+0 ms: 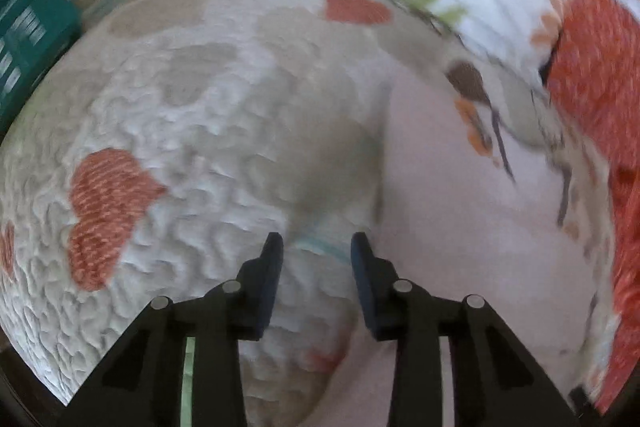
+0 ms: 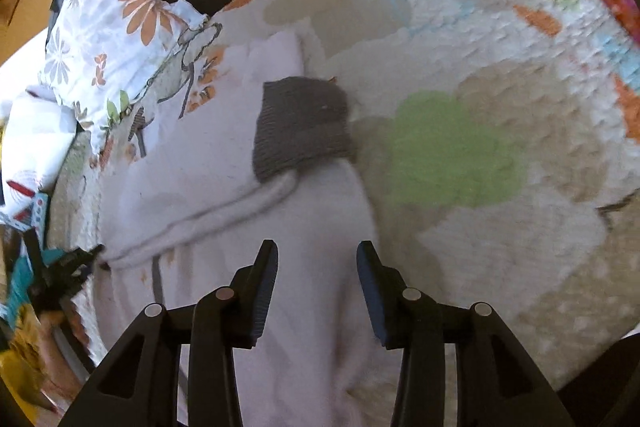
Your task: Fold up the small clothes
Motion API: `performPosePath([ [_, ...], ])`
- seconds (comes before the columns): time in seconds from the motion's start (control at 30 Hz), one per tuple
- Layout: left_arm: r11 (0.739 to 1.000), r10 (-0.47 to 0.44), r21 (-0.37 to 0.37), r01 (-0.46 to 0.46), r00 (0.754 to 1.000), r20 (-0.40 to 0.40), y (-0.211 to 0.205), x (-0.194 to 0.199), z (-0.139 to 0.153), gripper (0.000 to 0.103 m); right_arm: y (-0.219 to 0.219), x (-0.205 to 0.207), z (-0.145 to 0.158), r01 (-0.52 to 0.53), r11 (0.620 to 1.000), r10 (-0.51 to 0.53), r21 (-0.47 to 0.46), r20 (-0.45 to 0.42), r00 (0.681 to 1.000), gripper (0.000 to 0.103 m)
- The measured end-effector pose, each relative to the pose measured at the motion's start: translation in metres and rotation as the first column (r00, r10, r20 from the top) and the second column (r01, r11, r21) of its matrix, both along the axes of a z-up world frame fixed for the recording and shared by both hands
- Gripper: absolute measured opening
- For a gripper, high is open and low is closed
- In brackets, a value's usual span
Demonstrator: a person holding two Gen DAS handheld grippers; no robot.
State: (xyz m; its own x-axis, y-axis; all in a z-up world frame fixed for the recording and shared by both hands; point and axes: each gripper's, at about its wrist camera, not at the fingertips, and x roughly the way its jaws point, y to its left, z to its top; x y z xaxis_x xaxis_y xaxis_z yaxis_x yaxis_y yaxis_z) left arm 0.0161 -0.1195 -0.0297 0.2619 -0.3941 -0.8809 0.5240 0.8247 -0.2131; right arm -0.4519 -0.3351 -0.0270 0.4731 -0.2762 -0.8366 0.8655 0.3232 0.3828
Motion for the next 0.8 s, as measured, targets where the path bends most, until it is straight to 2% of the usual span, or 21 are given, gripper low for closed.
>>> performPosePath([
  [0.07,0.999,-0.013,-0.047,0.011,0.999,-0.029,0.014,-0.001,0.003,0.036,0.003,-0.015,0.000,0.008,1.000,-0.008,-0.020,-0.019,1.000,0.056],
  [0.13,0.996,-0.053,-0.070,0.050,0.998,-0.046,0.024,-0.012,0.003,0.048,0.005,-0.028,-0.008,0.005,1.000,-0.005,-0.003,-0.012,1.000,0.056],
  [0.2,0.992,-0.097,-0.084,0.092,0.993,-0.063,0.034,-0.028,0.000,0.053,0.008,-0.039,-0.019,-0.021,0.999,0.018,0.046,0.059,0.998,0.056],
  [0.33,0.976,-0.170,-0.166,0.143,0.972,-0.163,0.052,-0.058,-0.013,0.056,0.019,-0.038,-0.031,-0.094,0.990,0.073,0.100,0.195,0.978,0.056],
  [0.4,0.966,-0.195,-0.199,0.162,0.968,-0.159,0.060,-0.071,-0.014,0.057,0.026,-0.032,-0.037,-0.131,0.985,0.099,0.116,0.245,0.964,0.057],
  [0.53,0.950,-0.234,-0.246,0.192,0.960,-0.156,0.078,-0.098,-0.020,0.057,0.036,-0.024,-0.039,-0.176,0.978,0.140,0.109,0.277,0.951,0.058],
  [0.7,0.930,-0.249,-0.319,0.183,0.952,-0.180,0.098,-0.118,-0.029,0.057,0.050,-0.027,-0.054,-0.236,0.952,0.141,0.194,0.407,0.903,0.058],
  [0.8,0.927,-0.250,-0.334,0.173,0.947,-0.202,0.113,-0.133,-0.033,0.057,0.057,-0.025,-0.058,-0.263,0.942,0.152,0.209,0.432,0.889,0.058],
])
